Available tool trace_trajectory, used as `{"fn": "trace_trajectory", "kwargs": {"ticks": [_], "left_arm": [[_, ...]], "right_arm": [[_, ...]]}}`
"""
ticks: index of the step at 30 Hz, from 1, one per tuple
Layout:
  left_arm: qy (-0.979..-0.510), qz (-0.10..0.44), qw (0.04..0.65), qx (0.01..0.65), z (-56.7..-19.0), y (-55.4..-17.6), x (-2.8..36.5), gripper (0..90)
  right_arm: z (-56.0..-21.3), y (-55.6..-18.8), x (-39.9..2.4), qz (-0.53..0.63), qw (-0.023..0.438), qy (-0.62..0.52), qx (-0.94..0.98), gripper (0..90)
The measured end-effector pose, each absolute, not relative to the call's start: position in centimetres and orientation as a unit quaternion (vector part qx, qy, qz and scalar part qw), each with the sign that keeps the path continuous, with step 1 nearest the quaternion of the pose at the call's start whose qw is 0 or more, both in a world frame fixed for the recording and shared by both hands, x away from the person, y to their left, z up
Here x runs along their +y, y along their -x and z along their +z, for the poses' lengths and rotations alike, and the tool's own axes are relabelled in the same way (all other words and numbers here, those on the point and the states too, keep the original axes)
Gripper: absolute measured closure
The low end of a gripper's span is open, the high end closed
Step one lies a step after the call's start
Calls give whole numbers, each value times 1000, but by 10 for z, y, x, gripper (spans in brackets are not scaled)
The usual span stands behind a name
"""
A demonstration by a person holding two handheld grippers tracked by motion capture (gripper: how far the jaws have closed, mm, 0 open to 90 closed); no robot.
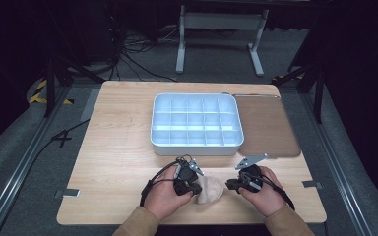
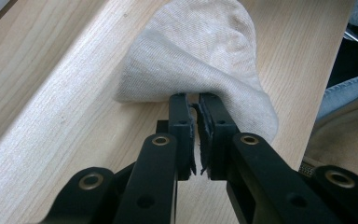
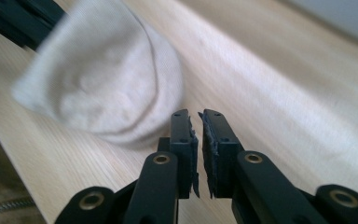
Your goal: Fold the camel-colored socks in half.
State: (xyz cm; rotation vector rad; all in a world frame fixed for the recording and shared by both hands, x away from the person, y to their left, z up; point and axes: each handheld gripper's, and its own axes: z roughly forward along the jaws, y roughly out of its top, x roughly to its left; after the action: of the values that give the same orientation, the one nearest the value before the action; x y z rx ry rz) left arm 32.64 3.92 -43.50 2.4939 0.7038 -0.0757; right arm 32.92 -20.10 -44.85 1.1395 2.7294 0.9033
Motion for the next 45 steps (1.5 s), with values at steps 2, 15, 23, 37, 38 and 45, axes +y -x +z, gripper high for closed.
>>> {"fn": "trace_trajectory", "kwargs": {"ticks": [2,15,23,37,38,45], "left_arm": [[-926,-28,274,259,-434,-326,39,842],[-927,11,312,207,-432,-321,24,877],[-932,15,309,190,-438,-322,15,845],[-932,60,307,182,-444,-324,14,563],[-933,60,306,183,-444,-324,14,547],[-932,63,302,188,-444,-325,15,500]], "right_arm": [[-455,-328,-195,284,16,-362,888,828],[-457,-321,-178,285,28,-339,896,840],[-458,-320,-177,285,28,-339,896,840],[-451,-321,-188,297,29,-350,888,815],[-450,-321,-189,298,29,-351,888,815],[-438,-319,-191,308,50,-347,884,809]]}}
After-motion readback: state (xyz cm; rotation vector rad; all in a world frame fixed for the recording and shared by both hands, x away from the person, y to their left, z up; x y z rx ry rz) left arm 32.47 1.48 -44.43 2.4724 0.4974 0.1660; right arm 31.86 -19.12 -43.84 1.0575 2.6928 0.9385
